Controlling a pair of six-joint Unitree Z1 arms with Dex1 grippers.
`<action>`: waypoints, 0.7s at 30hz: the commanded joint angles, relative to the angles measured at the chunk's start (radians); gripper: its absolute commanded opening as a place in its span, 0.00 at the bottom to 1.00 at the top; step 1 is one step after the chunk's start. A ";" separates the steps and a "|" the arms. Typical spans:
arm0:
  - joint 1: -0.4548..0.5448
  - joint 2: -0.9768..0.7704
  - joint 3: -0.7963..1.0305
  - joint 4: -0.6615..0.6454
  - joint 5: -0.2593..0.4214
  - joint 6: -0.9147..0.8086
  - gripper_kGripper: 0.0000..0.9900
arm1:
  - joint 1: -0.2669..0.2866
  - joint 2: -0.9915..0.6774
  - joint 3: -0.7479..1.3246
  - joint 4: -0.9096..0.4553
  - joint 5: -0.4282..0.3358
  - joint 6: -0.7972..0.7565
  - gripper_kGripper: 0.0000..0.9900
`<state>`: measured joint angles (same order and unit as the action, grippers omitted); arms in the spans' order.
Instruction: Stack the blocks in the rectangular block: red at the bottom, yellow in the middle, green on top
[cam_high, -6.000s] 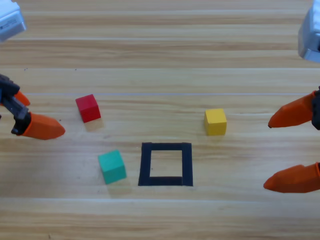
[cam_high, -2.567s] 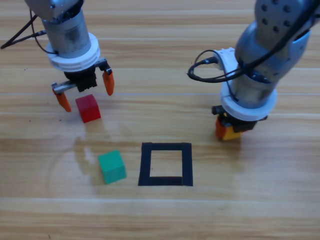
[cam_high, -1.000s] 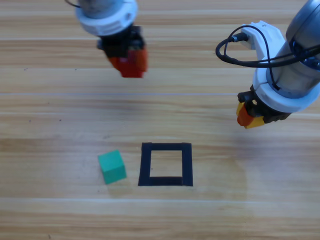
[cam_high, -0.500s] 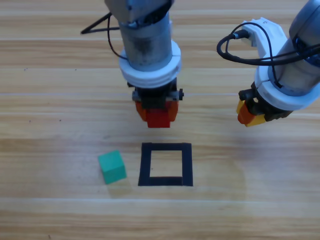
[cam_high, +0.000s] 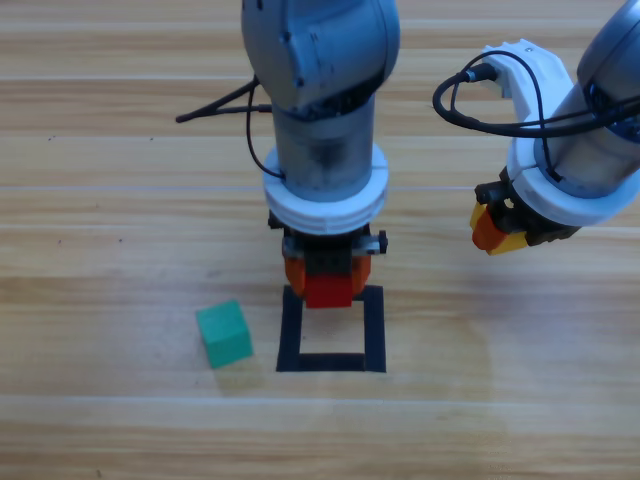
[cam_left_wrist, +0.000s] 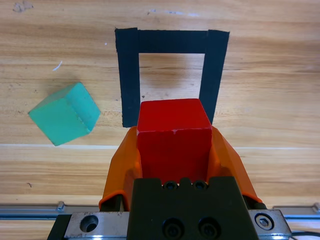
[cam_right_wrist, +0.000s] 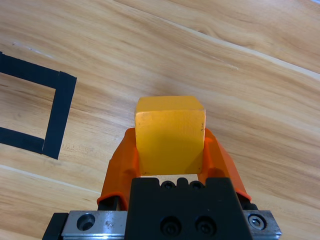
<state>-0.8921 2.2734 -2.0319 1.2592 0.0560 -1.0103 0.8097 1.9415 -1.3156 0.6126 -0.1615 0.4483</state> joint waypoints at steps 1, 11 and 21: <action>-0.027 0.064 0.044 -0.017 0.005 -0.014 0.07 | 0.017 -0.016 0.032 -0.022 -0.009 0.001 0.09; -0.027 0.098 0.059 -0.064 0.005 0.013 0.07 | 0.011 -0.016 0.045 -0.040 -0.009 0.001 0.10; -0.024 0.057 0.190 -0.190 0.001 0.044 0.07 | -0.009 -0.015 0.058 -0.051 -0.009 0.006 0.10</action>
<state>-0.8988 2.3181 -1.8669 1.0867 0.0560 -0.9819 0.8096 1.9415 -1.2923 0.5874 -0.1615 0.4484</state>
